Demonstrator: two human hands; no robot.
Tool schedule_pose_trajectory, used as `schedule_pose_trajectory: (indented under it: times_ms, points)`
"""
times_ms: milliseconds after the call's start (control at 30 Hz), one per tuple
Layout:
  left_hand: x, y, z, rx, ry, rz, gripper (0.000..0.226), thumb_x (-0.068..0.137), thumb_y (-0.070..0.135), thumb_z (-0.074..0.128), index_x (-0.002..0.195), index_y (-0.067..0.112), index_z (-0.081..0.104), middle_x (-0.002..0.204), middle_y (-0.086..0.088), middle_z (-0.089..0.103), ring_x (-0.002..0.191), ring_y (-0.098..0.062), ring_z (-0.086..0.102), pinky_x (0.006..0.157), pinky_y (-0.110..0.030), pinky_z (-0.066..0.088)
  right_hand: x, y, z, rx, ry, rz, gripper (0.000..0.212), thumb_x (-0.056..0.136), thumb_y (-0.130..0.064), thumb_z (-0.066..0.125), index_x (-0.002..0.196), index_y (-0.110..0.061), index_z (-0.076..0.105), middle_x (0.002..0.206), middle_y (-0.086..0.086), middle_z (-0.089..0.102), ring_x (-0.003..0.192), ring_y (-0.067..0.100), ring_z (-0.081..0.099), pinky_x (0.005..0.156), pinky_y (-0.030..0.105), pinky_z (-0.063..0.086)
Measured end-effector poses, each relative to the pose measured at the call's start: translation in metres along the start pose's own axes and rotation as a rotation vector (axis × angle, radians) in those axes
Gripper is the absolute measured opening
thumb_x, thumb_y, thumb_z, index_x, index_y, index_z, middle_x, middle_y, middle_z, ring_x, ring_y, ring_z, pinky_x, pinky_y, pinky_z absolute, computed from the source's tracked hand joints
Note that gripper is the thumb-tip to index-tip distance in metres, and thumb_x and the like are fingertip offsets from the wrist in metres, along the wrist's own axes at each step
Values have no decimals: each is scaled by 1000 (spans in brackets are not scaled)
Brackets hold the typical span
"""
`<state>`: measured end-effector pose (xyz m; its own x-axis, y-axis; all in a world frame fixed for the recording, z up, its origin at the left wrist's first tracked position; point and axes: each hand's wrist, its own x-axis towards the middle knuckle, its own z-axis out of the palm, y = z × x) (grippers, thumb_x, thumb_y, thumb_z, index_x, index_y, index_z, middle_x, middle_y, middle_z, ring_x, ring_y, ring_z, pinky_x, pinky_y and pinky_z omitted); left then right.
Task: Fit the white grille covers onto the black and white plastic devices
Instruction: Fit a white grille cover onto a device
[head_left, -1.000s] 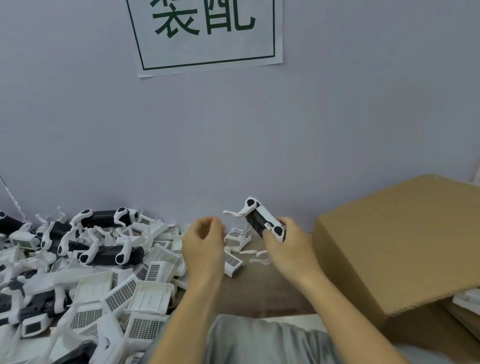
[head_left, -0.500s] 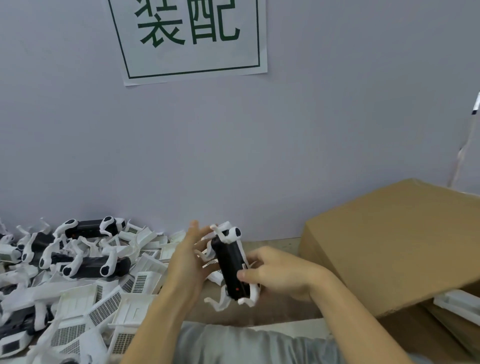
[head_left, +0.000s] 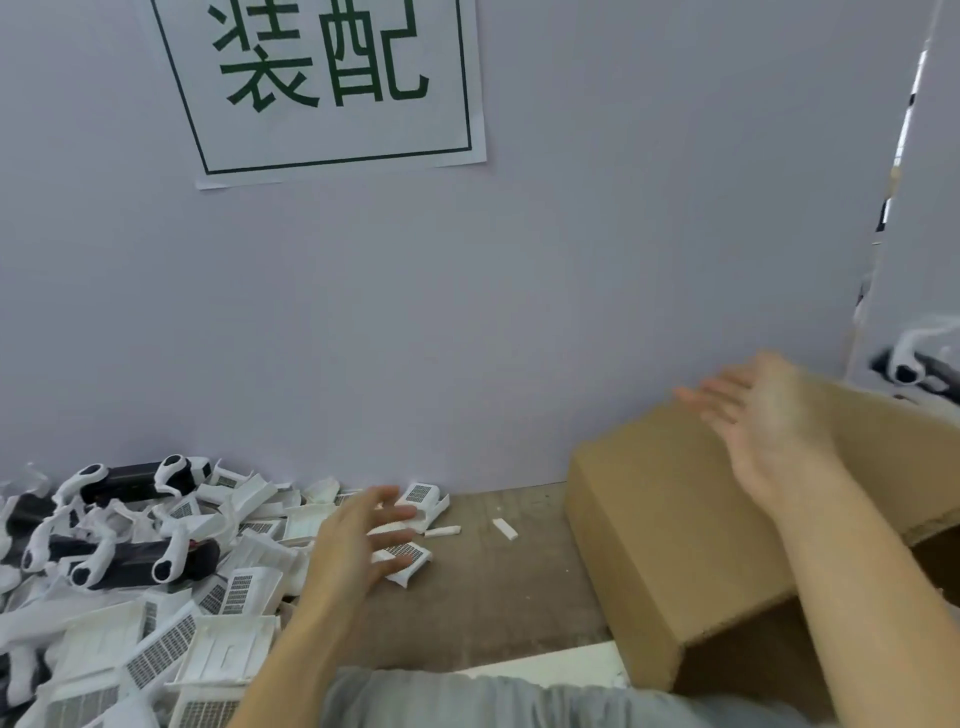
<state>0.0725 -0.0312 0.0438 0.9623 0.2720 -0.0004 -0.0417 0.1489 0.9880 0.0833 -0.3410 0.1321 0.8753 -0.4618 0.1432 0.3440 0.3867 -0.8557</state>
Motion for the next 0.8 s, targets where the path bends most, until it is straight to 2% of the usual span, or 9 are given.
schedule_pose_trajectory:
  times_ms: [67,133,200,267,367,500,633,733,800]
  points:
    - [-2,-6,6,177,-20,35,18,100,17,53,97,12,71,95,-12,74,76,-21,64,62,-32,51,-6,26,19,-318,-106,26,26,101,-7,39,95,10,58,100,23,55,70,28,60,64,29,50]
    - [-6,-9,12,408,-45,126,16,97,12,57,94,17,72,94,-4,73,83,-17,65,69,-26,51,-20,56,40,-569,-270,49,29,95,-4,45,99,23,55,83,18,57,66,29,64,65,35,50]
    - [-10,-9,14,657,-32,239,16,95,14,58,96,22,72,94,7,70,88,-6,64,71,-13,45,-41,92,58,-796,-429,18,29,91,-9,46,97,16,60,75,14,63,70,30,70,72,38,56]
    - [-11,1,12,839,6,327,14,94,20,58,102,24,69,99,12,66,90,-3,61,68,-12,41,-59,128,66,-961,-517,-50,25,91,-13,48,90,3,68,83,14,71,87,32,70,83,40,56]
    - [-2,32,0,1106,54,380,22,93,25,57,115,23,63,111,8,61,107,-15,58,82,-26,44,-78,164,66,-1105,-567,-126,27,93,-21,48,106,-22,72,107,1,69,95,17,63,84,26,47]
    - [23,83,-36,1662,23,246,40,93,20,53,133,17,46,125,-6,53,121,-29,47,98,-43,46,-81,173,64,-1058,-611,-150,28,94,-19,49,111,-25,71,108,0,68,88,8,55,80,18,38]
    - [46,110,-95,2132,-101,-84,60,89,26,59,141,16,32,136,-8,49,130,-31,42,96,-42,42,-79,173,60,-1032,-611,-133,27,94,-16,50,108,-25,72,103,-4,66,81,5,59,65,7,39]
    - [53,105,-134,2173,-257,-233,48,85,30,57,131,26,46,115,4,59,107,-19,57,82,-31,41,-82,175,59,-1035,-637,-116,27,94,-15,50,106,-25,71,97,-6,64,80,2,59,61,3,38]
    - [52,99,-151,2121,-252,-193,28,87,35,52,116,34,50,101,11,60,90,-11,60,82,-31,44,-84,173,60,-1036,-653,-107,27,95,-15,49,106,-26,70,96,-7,64,86,2,59,64,4,38]
